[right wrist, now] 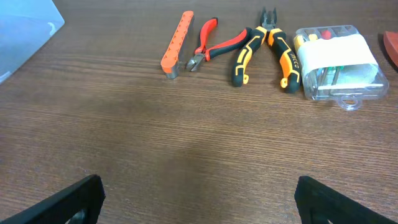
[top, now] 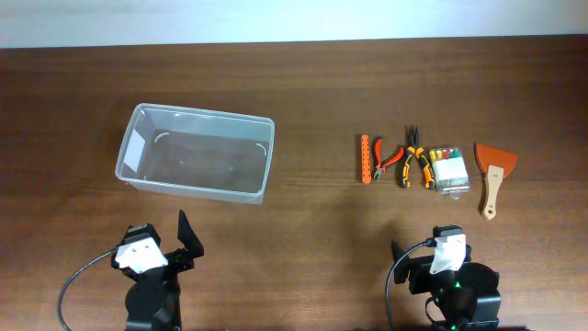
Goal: Pack container
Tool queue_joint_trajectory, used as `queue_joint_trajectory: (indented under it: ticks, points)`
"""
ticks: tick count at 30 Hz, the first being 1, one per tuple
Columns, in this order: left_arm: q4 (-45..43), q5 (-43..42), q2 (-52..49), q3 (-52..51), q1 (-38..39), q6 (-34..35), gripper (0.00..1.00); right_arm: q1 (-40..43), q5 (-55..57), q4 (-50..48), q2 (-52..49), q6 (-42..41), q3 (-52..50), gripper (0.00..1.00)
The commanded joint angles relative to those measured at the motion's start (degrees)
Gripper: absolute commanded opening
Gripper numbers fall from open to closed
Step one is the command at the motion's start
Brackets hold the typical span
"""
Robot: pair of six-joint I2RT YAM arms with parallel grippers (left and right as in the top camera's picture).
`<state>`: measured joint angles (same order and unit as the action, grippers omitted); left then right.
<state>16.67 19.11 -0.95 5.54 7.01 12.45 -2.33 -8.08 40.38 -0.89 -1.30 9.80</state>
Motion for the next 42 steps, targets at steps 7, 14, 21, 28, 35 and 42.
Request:
queue_joint_trajectory:
  ticks: [7, 14, 21, 28, 35, 42]
  points:
    - [0.0, 0.2, 0.3, -0.2, 0.2, -0.5, 0.99, 0.5, -0.7, -6.5, 0.7, -1.8, -0.4, 0.98]
    - [0.0, 0.2, 0.3, -0.2, 0.2, -0.5, 0.99, 0.5, -3.1, -11.8, 0.7, -4.4, -0.4, 0.98]
    - [0.0, 0.2, 0.3, -0.2, 0.2, -0.5, 0.99, 0.5, -15.6, -28.4, -1.0, -16.0, 1.4, 0.98]
    - [0.0, 0.2, 0.3, -0.2, 0.2, -0.5, 0.99, 0.5, -9.1, -22.8, -20.3, -7.8, 22.3, 0.98]
    - [0.0, 0.2, 0.3, -0.2, 0.2, -0.5, 0.99, 0.5, -1.7, 4.0, -56.6, 0.7, 63.6, 0.98]
    - [0.0, 0.2, 0.3, -0.2, 0.2, -0.5, 0.99, 0.0, -19.6, 20.3, -84.5, -1.7, 92.8, 0.98]
